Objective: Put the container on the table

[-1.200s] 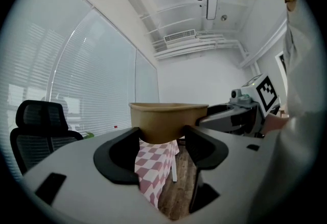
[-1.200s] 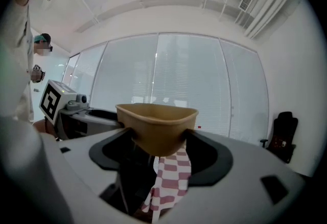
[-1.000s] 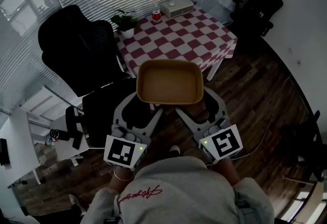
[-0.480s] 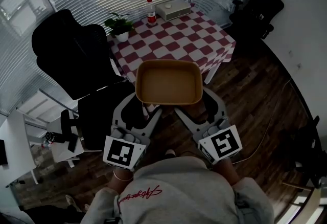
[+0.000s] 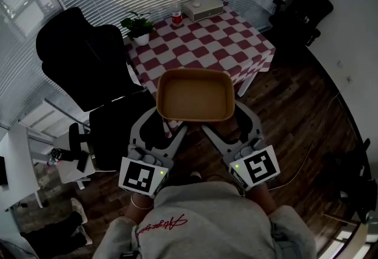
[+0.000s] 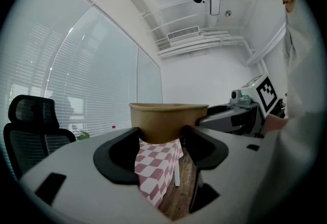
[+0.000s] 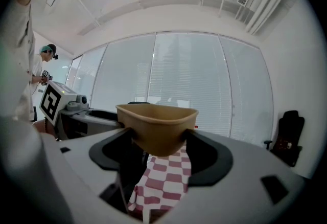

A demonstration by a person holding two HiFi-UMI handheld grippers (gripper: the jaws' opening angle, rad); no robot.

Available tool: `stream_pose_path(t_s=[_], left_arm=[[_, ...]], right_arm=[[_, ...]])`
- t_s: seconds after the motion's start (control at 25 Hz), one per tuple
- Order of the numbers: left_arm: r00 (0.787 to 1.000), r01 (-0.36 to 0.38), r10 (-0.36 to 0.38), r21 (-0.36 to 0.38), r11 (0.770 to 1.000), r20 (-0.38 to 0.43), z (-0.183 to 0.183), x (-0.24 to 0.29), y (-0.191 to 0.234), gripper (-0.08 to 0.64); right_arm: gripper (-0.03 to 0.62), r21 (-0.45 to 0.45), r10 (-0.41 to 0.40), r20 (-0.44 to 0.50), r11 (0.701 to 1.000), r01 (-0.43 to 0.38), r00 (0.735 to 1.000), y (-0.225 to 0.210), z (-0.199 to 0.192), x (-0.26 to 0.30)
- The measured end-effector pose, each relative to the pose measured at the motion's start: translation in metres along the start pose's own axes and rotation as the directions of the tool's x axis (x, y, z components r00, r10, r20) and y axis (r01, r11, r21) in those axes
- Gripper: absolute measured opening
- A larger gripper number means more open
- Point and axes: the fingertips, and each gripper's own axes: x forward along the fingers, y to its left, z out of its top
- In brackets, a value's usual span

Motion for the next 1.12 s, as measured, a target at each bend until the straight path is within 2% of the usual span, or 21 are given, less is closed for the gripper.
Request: stream_pose_path(t_s=[1.12], left_arm=[[0.999, -0.046, 0.046, 0.014, 0.999, -0.014, 0.0032, -0.0029, 0.0002, 0.285]], right_arm=[[0.337, 0.009, 0.043, 0.017, 0.999, -0.043, 0.999, 0.0004, 0.0022, 0.0027]])
